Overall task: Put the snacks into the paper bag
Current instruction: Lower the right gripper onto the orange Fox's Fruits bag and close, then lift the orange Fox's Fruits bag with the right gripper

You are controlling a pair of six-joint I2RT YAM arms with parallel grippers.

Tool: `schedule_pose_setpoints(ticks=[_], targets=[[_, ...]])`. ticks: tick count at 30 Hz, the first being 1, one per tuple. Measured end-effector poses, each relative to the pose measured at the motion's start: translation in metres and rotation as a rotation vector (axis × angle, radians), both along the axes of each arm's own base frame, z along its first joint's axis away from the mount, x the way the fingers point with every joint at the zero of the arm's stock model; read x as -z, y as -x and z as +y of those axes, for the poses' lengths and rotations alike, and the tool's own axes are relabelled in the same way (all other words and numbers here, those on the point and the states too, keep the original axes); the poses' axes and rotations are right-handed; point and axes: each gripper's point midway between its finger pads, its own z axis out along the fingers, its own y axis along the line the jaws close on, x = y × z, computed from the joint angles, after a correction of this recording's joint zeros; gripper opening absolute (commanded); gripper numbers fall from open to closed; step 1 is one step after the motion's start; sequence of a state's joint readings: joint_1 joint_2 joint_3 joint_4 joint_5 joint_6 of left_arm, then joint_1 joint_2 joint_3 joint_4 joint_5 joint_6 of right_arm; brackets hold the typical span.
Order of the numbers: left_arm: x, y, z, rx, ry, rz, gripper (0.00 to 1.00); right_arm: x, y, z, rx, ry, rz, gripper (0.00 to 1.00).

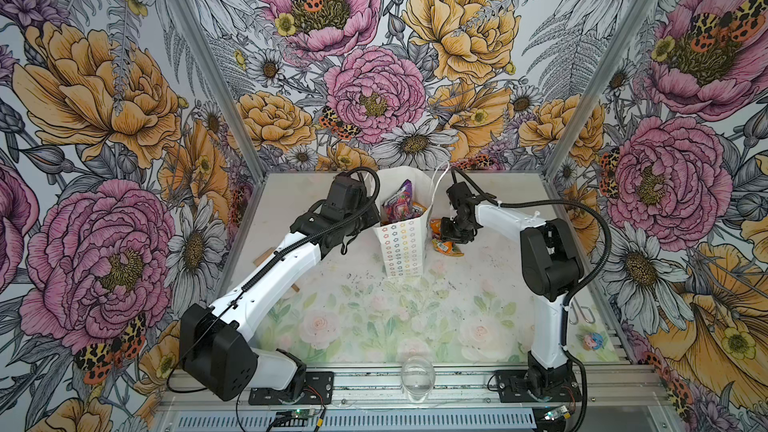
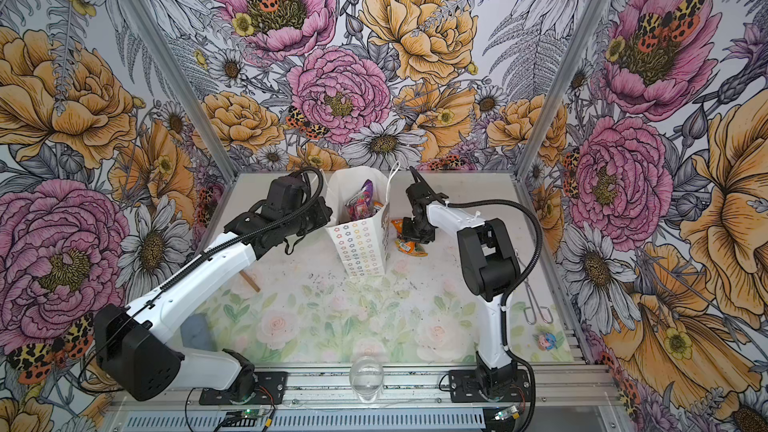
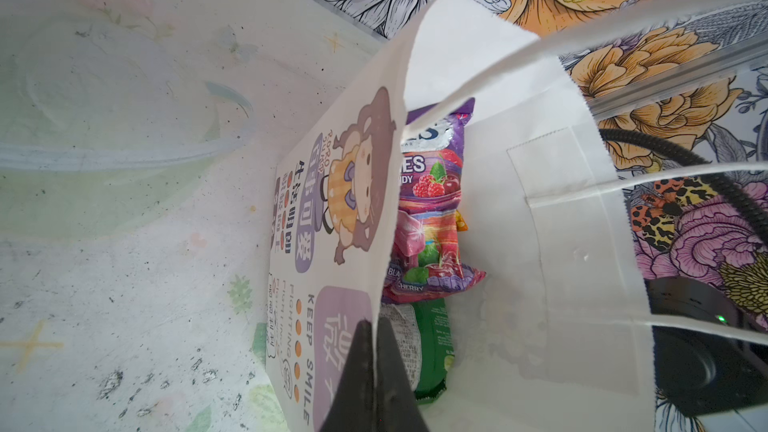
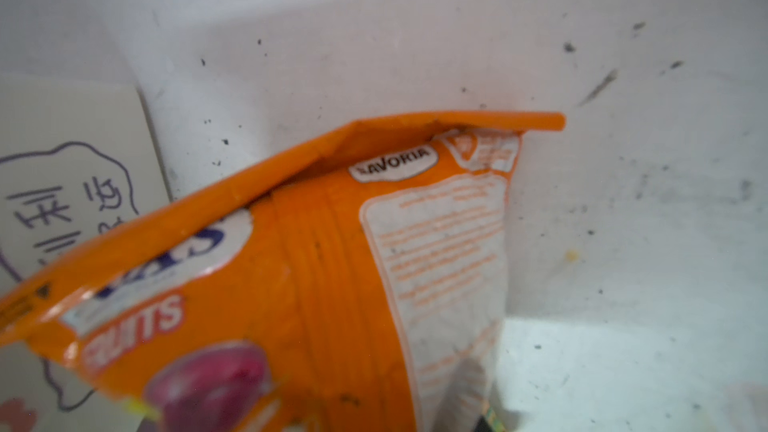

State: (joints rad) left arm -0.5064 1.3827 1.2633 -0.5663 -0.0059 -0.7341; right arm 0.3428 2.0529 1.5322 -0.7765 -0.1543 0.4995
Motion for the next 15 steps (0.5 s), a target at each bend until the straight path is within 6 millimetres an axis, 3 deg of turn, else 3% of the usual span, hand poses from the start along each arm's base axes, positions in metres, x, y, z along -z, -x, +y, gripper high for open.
schedule_pose_setpoints(ticks=[8,15], targets=[[0.0,0.0,0.0,0.0,0.0,0.0,0.0,-0.024,0.005,-0.006,0.003,-0.014,-0.025,0.01],[0.0,0.0,0.0,0.0,0.0,-0.001,0.0,-0.062,0.007,-0.016,0.022,-0.038,-0.083,0.0]])
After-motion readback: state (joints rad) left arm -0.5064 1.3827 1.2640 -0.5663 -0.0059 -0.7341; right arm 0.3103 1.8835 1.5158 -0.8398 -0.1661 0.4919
